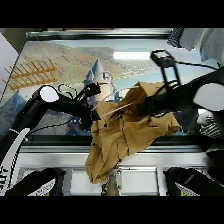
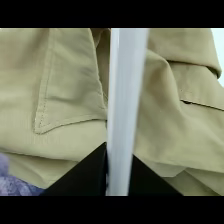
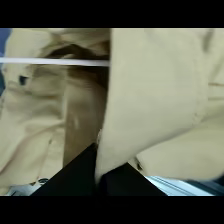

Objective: Fold the clothes and pants, and hang the long-sleeved shirts on hangers.

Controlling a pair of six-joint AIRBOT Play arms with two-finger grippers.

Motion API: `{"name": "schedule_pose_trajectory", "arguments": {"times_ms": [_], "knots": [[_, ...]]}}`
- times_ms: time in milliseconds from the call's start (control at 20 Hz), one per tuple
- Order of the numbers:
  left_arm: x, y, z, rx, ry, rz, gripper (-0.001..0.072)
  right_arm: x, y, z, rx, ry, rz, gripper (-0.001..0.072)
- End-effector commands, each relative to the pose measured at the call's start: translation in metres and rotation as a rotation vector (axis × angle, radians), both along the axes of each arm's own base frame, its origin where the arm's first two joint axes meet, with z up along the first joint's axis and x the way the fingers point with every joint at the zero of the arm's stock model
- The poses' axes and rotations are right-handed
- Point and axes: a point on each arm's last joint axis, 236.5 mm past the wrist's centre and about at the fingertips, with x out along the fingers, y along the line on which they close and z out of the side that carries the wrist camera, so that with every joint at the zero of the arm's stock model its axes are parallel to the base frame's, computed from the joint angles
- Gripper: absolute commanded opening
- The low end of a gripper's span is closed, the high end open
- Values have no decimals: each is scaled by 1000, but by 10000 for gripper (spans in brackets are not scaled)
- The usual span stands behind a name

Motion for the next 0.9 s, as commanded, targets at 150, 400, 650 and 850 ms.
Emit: {"name": "schedule_pose_trajectory", "arguments": {"times_ms": [150, 400, 650, 850], "knots": [[2, 0, 0, -2, -3, 7, 29, -23, 90, -33, 8, 0, 224, 23], [-5, 1, -1, 5, -10, -48, 29, -29, 118, -30, 48, -55, 296, 23], [-6, 1, -1, 6, -7, -50, 30, -31, 113, -32, 31, -41, 296, 37], [-6, 1, -1, 6, -7, -51, 30, -34, 96, -22, 20, -41, 283, 699]]}}
